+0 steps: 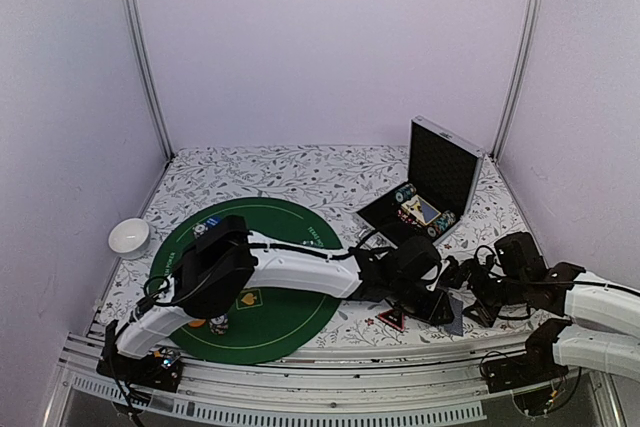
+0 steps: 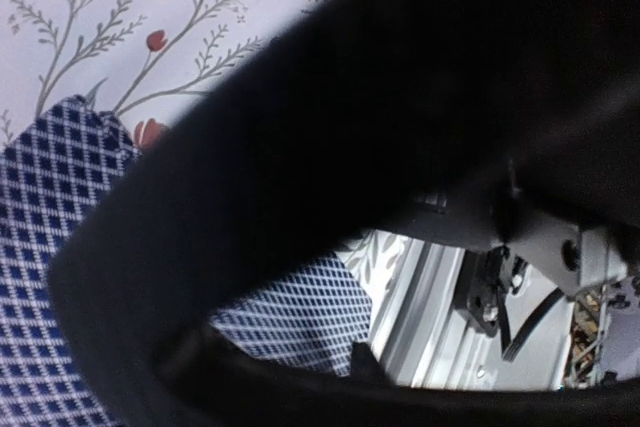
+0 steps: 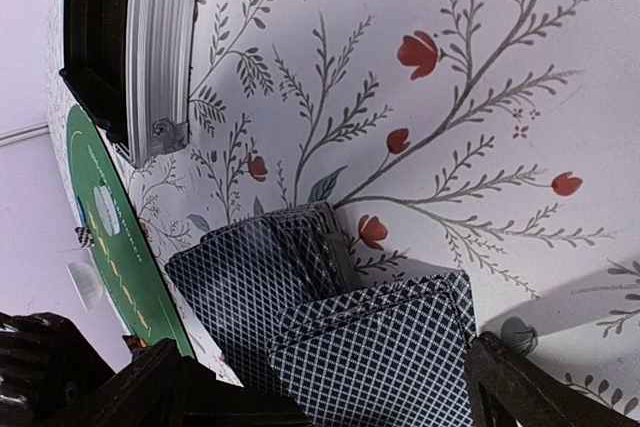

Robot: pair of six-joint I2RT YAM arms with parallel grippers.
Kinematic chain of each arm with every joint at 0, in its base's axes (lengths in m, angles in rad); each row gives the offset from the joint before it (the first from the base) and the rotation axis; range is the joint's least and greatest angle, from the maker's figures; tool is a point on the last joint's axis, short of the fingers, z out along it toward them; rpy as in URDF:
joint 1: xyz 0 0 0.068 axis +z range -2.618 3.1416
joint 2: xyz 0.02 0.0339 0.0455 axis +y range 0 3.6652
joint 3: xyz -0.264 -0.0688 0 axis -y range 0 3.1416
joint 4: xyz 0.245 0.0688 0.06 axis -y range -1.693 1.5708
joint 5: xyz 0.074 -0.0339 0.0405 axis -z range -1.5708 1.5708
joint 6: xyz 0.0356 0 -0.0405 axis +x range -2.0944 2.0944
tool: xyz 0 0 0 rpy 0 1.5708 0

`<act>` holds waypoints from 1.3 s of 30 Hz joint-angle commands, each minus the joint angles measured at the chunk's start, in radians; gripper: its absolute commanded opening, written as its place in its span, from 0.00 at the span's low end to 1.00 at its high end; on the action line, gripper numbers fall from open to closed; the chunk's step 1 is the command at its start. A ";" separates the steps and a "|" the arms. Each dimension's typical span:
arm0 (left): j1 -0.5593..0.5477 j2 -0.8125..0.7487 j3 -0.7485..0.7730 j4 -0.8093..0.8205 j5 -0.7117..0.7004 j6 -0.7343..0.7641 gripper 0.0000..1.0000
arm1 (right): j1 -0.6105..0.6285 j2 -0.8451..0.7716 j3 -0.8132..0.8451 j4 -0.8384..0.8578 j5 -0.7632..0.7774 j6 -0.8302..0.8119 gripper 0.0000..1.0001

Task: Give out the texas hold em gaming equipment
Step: Pick up the poker card from the center of the board, then pass from the left arm to the right

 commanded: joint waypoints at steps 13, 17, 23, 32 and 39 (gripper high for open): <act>0.026 -0.103 -0.084 0.066 -0.016 0.023 0.00 | -0.007 -0.021 0.106 -0.084 0.033 -0.115 0.99; 0.031 -0.171 -0.139 0.126 -0.011 0.058 0.00 | -0.007 -0.031 0.233 -0.191 0.072 -0.226 0.99; 0.044 -0.291 -0.259 0.231 -0.028 0.084 0.00 | -0.007 -0.032 0.405 -0.285 0.081 -0.393 0.99; 0.089 -0.633 -0.570 0.392 -0.108 0.225 0.00 | -0.007 -0.054 0.623 -0.214 -0.188 -0.700 0.99; 0.116 -0.818 -0.787 0.556 -0.133 0.252 0.00 | 0.076 0.034 0.553 0.078 -0.477 -0.737 0.72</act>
